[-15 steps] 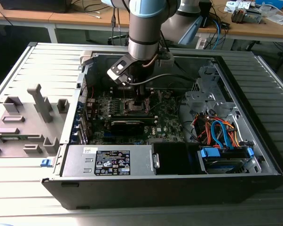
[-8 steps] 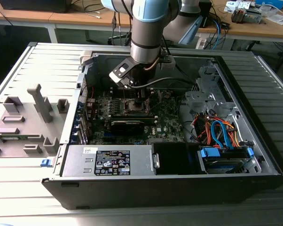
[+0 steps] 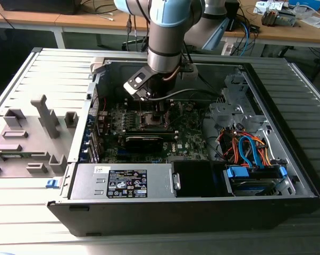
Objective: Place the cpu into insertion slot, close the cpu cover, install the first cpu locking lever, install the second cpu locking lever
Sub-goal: 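Place the cpu into insertion slot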
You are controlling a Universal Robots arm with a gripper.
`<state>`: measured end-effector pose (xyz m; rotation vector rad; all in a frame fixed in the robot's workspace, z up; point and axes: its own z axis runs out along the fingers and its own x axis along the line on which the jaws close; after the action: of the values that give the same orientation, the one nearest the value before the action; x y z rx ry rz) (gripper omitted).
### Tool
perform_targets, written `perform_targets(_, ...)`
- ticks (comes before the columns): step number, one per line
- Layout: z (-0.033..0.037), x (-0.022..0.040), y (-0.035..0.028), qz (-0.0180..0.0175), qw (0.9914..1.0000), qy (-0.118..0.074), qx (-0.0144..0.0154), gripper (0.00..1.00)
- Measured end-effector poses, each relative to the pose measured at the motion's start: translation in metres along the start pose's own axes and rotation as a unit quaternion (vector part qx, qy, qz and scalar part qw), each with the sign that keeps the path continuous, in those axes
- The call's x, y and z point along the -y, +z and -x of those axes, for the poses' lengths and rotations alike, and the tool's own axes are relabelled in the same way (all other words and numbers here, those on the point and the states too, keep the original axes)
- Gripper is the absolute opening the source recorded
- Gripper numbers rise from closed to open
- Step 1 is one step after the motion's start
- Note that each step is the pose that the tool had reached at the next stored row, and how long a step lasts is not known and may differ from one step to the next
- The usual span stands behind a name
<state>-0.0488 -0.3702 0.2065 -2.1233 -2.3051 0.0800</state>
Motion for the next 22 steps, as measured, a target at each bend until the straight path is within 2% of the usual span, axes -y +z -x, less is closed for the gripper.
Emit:
perform_targets(5,0.0000,-0.0001,0.0017,-0.0001,1.00000,0.000,0.0000,0.11)
perform_targets(7,-0.0002,-0.0001,0.0005,0.0004,1.00000,0.000,-0.0007,0.11)
perform_targets(9,0.0002,0.0003,-0.0076,0.0001,1.00000,0.000,-0.0003,0.11)
perform_targets(11,0.0006,0.0008,-0.0204,0.0000,1.00000,0.000,-0.0001,0.11)
perform_targets(13,0.0008,0.0012,-0.0283,0.0000,1.00000,0.000,-0.0001,0.11)
perform_targets(17,0.0011,0.0016,-0.0387,0.0000,1.00000,0.000,-0.0002,0.11)
perform_targets(22,0.0013,0.0019,-0.0455,0.0001,1.00000,0.000,-0.0002,0.11)
